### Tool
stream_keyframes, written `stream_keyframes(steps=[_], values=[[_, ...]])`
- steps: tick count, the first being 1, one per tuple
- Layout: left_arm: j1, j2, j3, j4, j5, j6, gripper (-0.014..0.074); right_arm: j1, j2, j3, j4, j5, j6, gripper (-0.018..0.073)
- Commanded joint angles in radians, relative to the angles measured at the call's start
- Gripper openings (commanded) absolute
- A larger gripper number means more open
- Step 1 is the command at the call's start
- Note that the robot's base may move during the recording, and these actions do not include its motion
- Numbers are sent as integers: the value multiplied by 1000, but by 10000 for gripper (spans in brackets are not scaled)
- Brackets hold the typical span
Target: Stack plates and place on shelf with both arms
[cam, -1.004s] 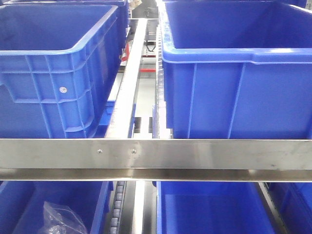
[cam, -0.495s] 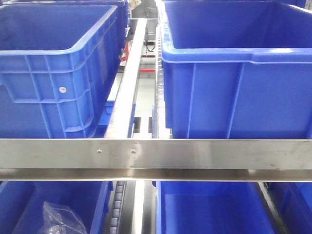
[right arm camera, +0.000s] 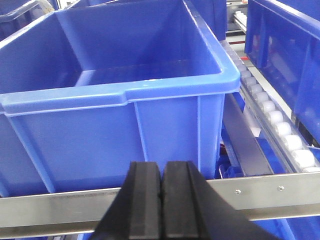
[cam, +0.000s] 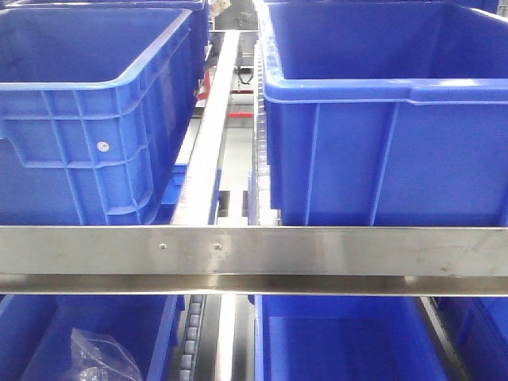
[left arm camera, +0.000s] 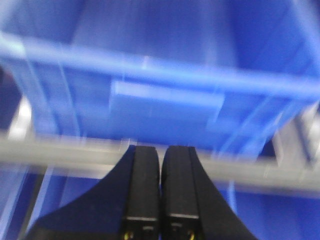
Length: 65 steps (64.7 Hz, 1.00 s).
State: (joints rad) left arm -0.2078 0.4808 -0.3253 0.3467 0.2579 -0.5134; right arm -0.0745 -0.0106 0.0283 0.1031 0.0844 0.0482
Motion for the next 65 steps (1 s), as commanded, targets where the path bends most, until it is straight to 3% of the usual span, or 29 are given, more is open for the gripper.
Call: stream_keyframes(steps=[1, 8, 17, 32, 58, 61, 65], values=[[26, -94, 80, 6, -246, -4, 97, -5, -19, 1, -9, -90, -2, 47], [55, -232, 218, -14, -348, -4, 97, -5, -19, 1, -9, -90, -2, 47], [78, -370, 335, -59, -362, -4, 97, -5, -19, 1, -9, -90, -2, 47], [90, -513, 335, -39, -258, -4, 97, -5, -19, 1, -9, -90, -2, 47], [90, -493, 335, -54, -258, -4, 97, -5, -19, 1, -9, -90, -2, 47], [90, -493, 335, -73, -258, 18, 97, -5, -19, 1, -9, -90, -2, 47], [90, -493, 335, -182, -266, 168, 97, -5, -19, 1, -9, -90, -2, 47]])
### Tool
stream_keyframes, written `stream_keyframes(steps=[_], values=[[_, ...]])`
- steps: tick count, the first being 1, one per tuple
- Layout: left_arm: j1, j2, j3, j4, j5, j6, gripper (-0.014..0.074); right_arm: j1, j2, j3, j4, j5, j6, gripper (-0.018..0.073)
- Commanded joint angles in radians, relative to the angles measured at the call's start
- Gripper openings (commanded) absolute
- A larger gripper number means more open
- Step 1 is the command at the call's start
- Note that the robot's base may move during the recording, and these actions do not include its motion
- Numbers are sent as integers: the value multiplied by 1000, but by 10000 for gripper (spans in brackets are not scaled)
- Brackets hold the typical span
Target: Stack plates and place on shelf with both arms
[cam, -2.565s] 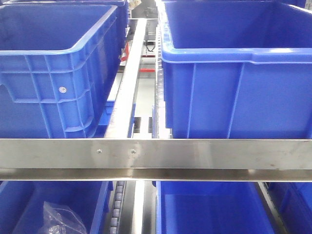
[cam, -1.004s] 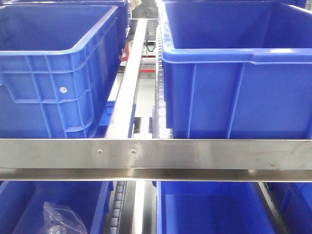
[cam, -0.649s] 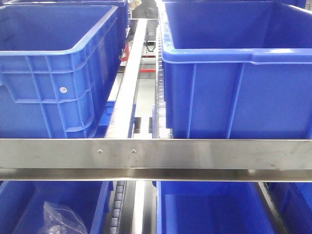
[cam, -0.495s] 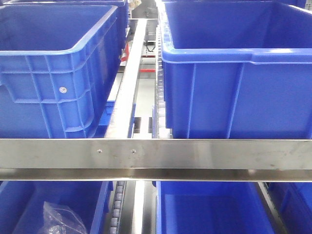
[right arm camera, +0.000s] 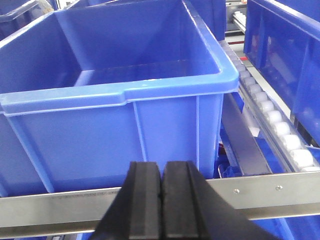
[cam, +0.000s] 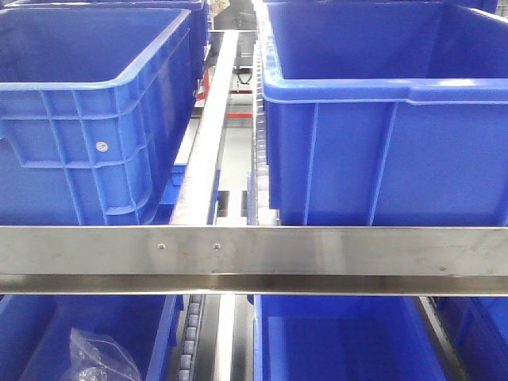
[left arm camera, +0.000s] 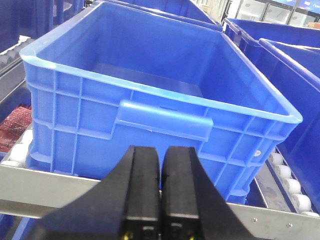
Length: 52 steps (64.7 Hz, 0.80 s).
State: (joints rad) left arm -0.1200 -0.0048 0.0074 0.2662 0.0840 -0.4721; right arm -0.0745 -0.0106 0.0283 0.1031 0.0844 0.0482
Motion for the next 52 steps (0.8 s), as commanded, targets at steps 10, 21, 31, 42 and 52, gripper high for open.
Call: stream_keyframes(steps=[10, 21, 31, 42, 52], values=[[4, -7, 3, -207, -99, 319, 97, -5, -19, 1, -9, -90, -2, 47], [4, -7, 3, -209, -99, 319, 97, -5, -19, 1, -9, -90, -2, 47], [4, -7, 3, -209, -99, 319, 97, -5, -19, 1, -9, -90, -2, 47], [4, -7, 3, -209, -99, 319, 97, -5, -19, 1, -9, -90, -2, 47], [4, -7, 3, -209, -99, 319, 97, -5, -19, 1, -9, -90, -2, 47]])
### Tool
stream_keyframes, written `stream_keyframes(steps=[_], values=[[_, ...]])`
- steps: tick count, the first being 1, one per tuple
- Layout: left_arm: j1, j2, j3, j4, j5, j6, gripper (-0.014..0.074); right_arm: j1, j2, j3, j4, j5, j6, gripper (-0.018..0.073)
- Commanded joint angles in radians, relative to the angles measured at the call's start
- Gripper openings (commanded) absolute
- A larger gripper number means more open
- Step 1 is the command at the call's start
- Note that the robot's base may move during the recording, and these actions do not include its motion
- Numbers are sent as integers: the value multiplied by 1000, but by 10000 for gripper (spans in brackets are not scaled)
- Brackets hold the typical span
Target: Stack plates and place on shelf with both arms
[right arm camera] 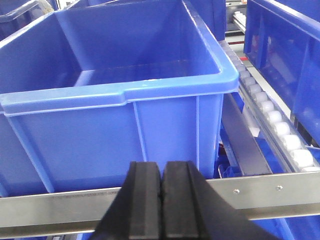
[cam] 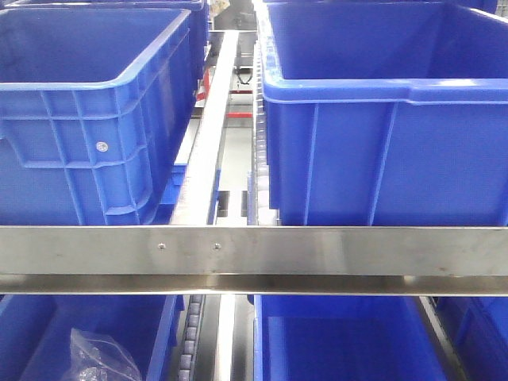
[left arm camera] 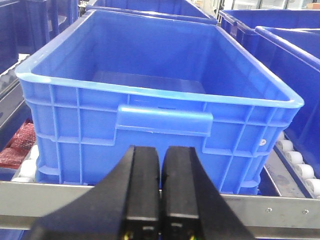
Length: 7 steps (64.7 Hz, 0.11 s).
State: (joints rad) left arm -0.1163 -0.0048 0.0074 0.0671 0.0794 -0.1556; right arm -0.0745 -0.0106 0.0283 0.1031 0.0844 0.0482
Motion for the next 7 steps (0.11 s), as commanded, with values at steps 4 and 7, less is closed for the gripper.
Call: stream_keyframes(steps=[4, 7], values=[[0, -7, 3, -10, -94, 3, 97, -5, -19, 1, -9, -90, -2, 47], [0, -7, 3, -10, -94, 3, 97, -5, -19, 1, -9, -90, -2, 47]])
